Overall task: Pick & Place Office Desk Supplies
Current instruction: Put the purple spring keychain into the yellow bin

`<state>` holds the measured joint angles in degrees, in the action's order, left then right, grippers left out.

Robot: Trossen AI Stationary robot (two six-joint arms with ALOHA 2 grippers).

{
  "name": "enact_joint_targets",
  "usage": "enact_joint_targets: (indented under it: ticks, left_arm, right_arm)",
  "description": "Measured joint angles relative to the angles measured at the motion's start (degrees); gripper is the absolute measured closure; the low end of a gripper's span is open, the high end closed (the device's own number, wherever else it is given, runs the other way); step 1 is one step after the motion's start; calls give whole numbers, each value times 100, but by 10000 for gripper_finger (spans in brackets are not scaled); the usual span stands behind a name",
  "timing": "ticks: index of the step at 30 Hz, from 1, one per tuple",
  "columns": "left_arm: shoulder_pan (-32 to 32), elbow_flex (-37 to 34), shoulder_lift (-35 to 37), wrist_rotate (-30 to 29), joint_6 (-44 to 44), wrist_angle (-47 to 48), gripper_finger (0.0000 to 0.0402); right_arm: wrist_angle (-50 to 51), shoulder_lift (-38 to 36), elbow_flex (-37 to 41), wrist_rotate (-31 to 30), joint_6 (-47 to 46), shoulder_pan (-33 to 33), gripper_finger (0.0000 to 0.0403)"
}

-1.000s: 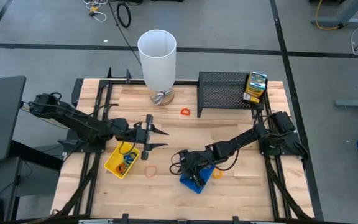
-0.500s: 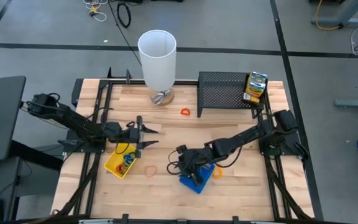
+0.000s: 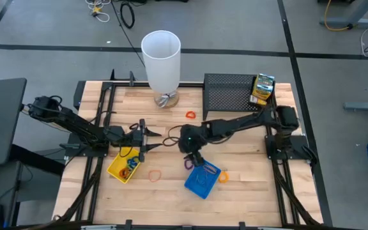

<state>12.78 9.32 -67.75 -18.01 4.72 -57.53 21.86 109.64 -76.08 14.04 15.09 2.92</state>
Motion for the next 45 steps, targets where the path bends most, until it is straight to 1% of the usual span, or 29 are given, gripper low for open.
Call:
enact_joint_targets:
  ticks: [6,10,16,19,22,24,26,29,30,36,45]
  left_arm:
    - [-15,1,0,-1,268,-176,214]
    - [-48,2,0,-7,367,-242,214]
    - [-137,2,-2,-58,436,-278,214]
    - [-203,1,-2,-63,436,-274,214]
    - [-208,2,-2,-179,456,-337,214]
    - [-205,2,-2,-275,473,-357,214]
    - [-208,2,-2,-299,487,-362,214]
    - [-201,2,-2,-299,519,-367,214]
    - [-199,2,-2,-299,519,-366,214]
    - [-197,2,-2,-297,515,-362,214]
    - [-195,2,-2,-235,252,-417,214]
  right_arm:
    - [1004,692,-626,-161,503,58,211]
    - [1329,1030,-864,-180,759,97,211]
    - [1374,1199,-888,-200,1041,124,211]
    - [1311,1257,-891,-231,1124,169,218]
    - [1285,1281,-896,-375,1254,225,238]
    - [1253,1283,-896,-498,1336,259,262]
    - [1219,1281,-896,-505,1391,266,299]
    - [1189,1278,-896,-504,1418,262,372]
    - [1190,1277,-896,-507,1440,263,384]
    - [1069,1260,-886,-600,1388,305,395]
    - [770,1004,-874,-1957,1075,332,399]
